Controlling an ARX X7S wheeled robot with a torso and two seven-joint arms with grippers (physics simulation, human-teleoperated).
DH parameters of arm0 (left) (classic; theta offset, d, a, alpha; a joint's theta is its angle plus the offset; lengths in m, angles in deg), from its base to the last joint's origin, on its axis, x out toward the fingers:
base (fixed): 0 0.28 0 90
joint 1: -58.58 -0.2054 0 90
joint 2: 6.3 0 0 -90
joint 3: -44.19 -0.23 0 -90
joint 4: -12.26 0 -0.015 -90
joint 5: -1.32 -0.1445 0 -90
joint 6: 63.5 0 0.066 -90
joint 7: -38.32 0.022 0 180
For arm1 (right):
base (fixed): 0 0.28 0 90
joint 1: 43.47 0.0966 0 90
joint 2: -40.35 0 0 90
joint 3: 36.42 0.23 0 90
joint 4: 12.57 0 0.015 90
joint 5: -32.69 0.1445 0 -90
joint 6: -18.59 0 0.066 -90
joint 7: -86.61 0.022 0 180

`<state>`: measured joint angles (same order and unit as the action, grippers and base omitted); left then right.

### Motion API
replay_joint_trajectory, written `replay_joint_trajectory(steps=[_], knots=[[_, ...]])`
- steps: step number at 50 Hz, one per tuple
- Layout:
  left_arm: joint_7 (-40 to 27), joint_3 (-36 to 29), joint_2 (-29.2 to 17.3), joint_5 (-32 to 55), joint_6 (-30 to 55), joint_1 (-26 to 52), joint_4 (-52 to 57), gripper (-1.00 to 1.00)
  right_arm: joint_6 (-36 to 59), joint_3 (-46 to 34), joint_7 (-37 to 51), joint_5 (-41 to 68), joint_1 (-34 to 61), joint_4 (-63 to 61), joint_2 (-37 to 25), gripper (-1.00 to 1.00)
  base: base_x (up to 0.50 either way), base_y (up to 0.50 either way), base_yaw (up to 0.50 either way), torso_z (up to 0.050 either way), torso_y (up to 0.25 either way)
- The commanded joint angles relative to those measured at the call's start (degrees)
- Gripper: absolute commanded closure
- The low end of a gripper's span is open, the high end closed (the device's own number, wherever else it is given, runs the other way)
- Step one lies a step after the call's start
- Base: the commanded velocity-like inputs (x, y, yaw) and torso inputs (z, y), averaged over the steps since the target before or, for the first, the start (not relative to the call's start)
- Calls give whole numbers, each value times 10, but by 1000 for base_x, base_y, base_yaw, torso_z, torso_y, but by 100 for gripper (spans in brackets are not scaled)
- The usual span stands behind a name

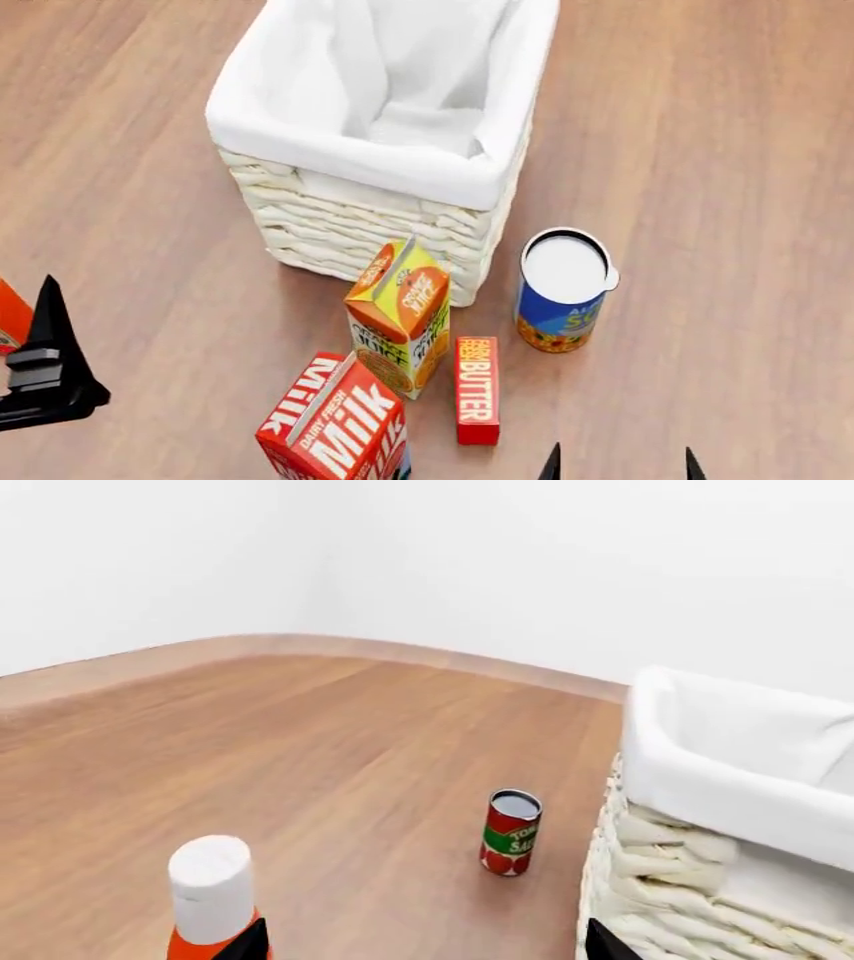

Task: Pick up the butter and put it in the basket.

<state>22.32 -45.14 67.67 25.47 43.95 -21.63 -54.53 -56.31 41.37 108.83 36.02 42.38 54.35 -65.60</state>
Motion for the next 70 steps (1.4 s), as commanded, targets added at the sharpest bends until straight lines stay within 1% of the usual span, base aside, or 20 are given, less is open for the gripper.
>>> replay_joint_trajectory(steps=[1,6,8,11,15,22,27,34,43,48,70], knots=[[-11,4,-1,11,14,4,7,-100,-9,3,-4,17,-6,5,0,-100,0,0,0,0,0],[-22,10,-7,20,32,-3,31,-100,-36,3,-24,47,-30,-9,-2,-100,0,0,0,0,0],[-24,11,-8,22,33,-13,40,-100,-75,-8,-43,58,-43,6,1,-100,0,0,0,0,0],[-22,8,-9,19,26,-25,45,-100,-96,-26,-62,62,-41,31,5,-100,0,0,0,0,0],[-20,9,-13,18,21,-35,49,-100,-97,-51,-76,53,-28,50,9,-100,0,0,0,0,0],[-23,13,-14,21,21,-31,45,-100,-97,-60,-84,56,0,76,16,-100,0,0,0,0,0],[-25,15,-14,26,24,-25,45,-100,-85,-61,-83,57,19,85,18,-100,0,0,0,0,0],[-30,18,-15,33,28,-23,51,-100,-91,-58,-81,58,43,116,25,-100,0,0,0,0,0],[-35,18,-17,37,31,-25,58,-100,-99,-59,-87,70,54,133,27,-100,0,0,0,0,0],[-38,20,-18,39,32,-24,59,-100,-122,-60,-110,93,64,166,35,-100,0,0,0,0,0],[-45,19,-20,49,34,-33,78,-100,-135,-63,-106,96,101,223,48,-100,0,0,0,0,0]])
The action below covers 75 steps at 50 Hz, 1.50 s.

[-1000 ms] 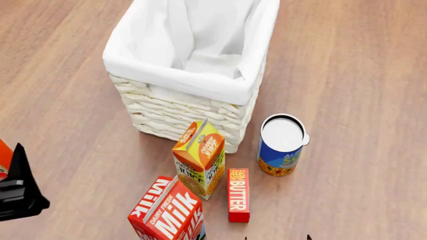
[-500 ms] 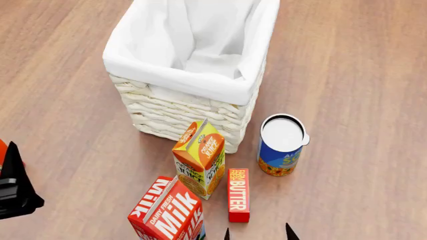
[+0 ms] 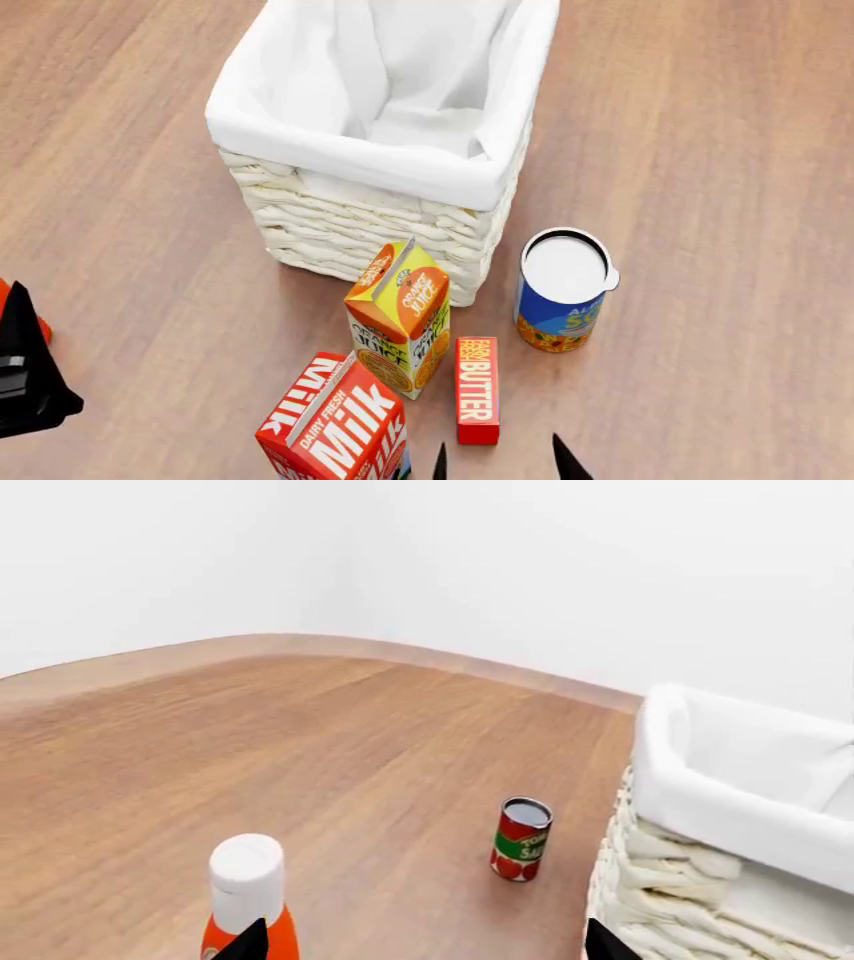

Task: Pick up the butter and put it in the basket.

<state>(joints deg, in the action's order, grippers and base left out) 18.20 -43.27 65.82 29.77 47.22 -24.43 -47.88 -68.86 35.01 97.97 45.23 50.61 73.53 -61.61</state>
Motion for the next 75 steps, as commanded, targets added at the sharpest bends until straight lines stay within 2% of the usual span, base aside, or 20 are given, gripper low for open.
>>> replay_joint_trajectory(steps=[1,28,75], knots=[[-3,0,-2,7,1,-5,11,-100,-12,1,2,4,20,35,9,-100,0,0,0,0,0],[-19,-1,-1,26,8,-16,49,-100,57,-6,3,17,96,84,9,-100,0,0,0,0,0],[-43,3,-9,63,24,-21,89,-100,129,-27,1,34,160,146,9,-100,0,0,0,0,0]])
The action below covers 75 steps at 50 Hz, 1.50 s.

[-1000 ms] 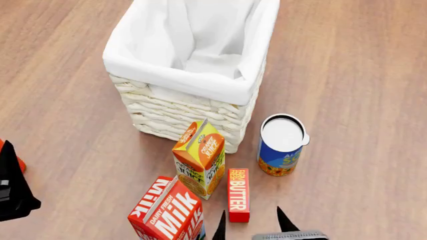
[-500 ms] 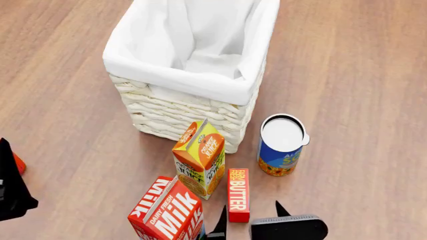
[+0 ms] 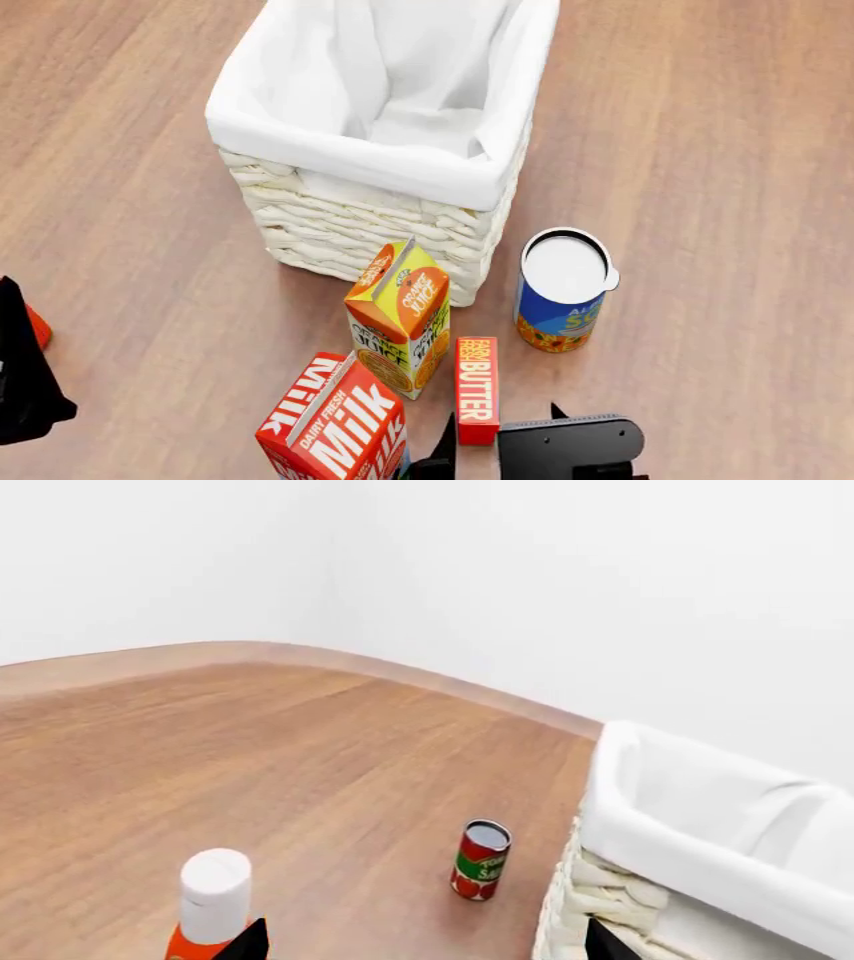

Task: Pick up the butter and put it in the basket.

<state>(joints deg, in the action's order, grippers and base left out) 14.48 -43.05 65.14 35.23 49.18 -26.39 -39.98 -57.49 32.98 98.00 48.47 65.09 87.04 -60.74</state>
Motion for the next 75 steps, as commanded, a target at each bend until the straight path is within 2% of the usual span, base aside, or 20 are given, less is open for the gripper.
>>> replay_joint_trajectory(steps=[1,35,48,49,61,75], knots=[[-7,1,-2,9,4,-2,11,-100,17,-9,-1,0,18,13,1,-100,0,0,0,0,0],[-22,10,-10,36,9,-6,36,-100,33,-24,-10,7,53,67,5,-100,0,0,0,0,0],[-23,9,-13,39,6,-6,36,-100,32,-28,-5,8,50,52,2,-100,0,0,0,0,0],[-23,9,-13,39,6,-6,36,-100,31,-28,-5,7,49,51,1,100,0,0,0,0,0],[-26,8,-15,41,5,-6,35,-100,52,-34,13,8,26,-23,-12,100,0,0,0,0,0],[-26,2,-16,37,1,-4,30,-100,73,-12,72,16,-104,-221,-72,100,0,0,0,0,0]])
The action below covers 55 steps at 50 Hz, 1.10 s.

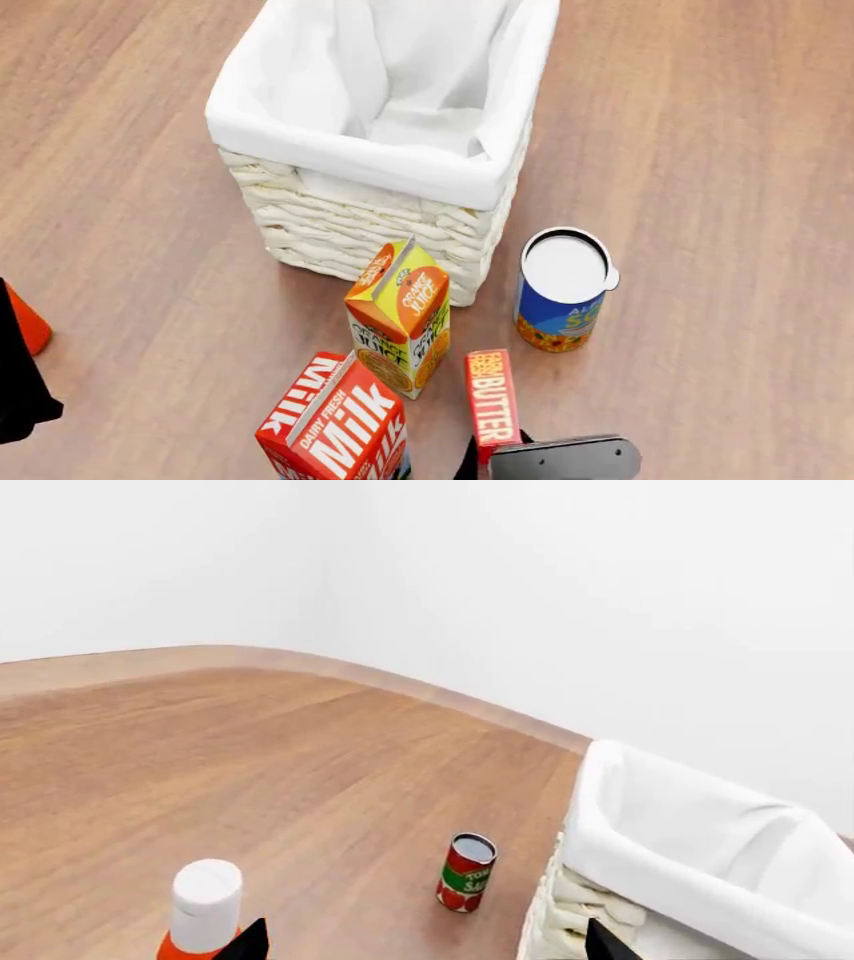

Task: Pick up the butter and put it in the basket.

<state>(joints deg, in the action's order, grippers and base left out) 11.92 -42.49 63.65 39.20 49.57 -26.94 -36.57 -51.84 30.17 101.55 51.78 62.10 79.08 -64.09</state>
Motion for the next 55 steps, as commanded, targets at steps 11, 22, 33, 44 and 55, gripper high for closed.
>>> replay_joint_trajectory(steps=[11,22,33,44,55], knots=[[2,-5,-4,-2,-5,9,-12,-100,52,48,89,-15,-146,-269,-82,100,0,0,0,0,1],[8,-12,-5,-8,-11,10,-23,-100,64,82,119,-11,-182,-329,-105,100,0,0,0,0,1],[8,-17,-5,-10,-14,13,-26,-100,93,132,147,7,-208,-392,-134,100,0,0,0,0,2],[4,-18,-6,-8,-14,14,-25,-100,131,163,159,23,-205,-432,-158,100,0,0,0,0,1],[1,-21,-4,-10,-18,15,-27,-100,198,200,159,65,-162,-450,-189,100,0,0,0,1,1]])
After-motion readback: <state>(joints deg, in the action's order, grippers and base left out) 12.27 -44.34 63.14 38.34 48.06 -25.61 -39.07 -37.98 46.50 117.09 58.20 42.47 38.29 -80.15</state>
